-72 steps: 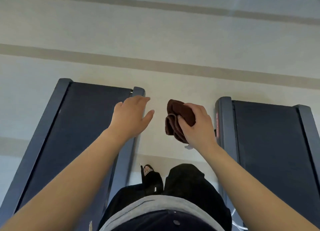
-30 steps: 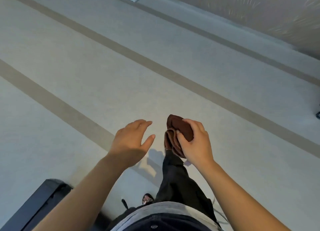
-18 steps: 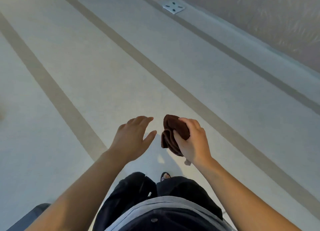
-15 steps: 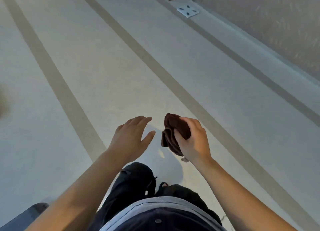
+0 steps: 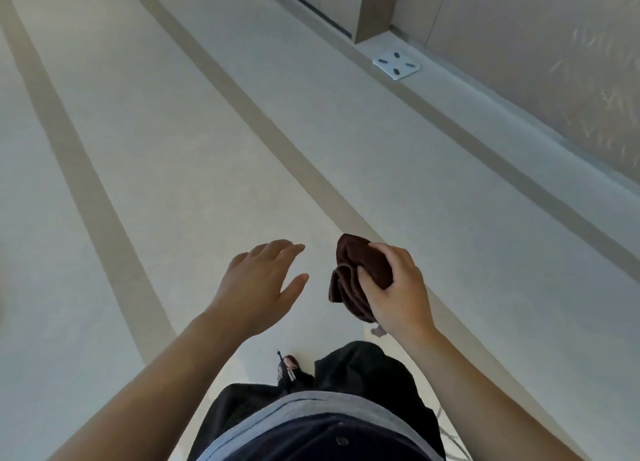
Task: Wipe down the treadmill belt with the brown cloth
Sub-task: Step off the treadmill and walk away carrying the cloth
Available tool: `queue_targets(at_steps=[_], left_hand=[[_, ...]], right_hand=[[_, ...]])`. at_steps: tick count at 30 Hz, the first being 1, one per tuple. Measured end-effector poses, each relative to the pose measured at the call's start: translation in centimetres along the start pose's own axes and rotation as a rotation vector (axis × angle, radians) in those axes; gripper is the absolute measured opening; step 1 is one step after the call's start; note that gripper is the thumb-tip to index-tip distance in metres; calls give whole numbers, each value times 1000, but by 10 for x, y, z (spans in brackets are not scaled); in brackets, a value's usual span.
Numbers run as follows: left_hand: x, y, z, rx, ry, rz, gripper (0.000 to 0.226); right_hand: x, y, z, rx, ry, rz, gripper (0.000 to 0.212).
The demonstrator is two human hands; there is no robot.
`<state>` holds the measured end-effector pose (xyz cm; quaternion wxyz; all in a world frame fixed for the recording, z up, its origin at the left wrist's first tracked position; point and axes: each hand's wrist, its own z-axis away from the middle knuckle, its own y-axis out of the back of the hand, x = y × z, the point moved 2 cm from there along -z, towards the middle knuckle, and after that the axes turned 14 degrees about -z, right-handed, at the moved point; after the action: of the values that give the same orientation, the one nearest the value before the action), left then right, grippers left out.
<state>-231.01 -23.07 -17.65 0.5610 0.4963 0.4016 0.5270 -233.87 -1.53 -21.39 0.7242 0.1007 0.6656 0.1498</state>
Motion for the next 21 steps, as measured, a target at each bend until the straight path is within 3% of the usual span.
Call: queue_targets(at_steps=[8, 15, 21], left_hand=[[-39, 37, -236, -52, -152, 3, 52], [-115, 92, -429, -40, 36, 20, 51], [-190, 122, -542, -18, 240, 92, 52]], right_hand=[[-13, 1, -217, 184, 23, 24, 35], [-54, -24, -450, -6, 81, 38, 35], [-99, -69, -616, -162, 107, 17, 36]])
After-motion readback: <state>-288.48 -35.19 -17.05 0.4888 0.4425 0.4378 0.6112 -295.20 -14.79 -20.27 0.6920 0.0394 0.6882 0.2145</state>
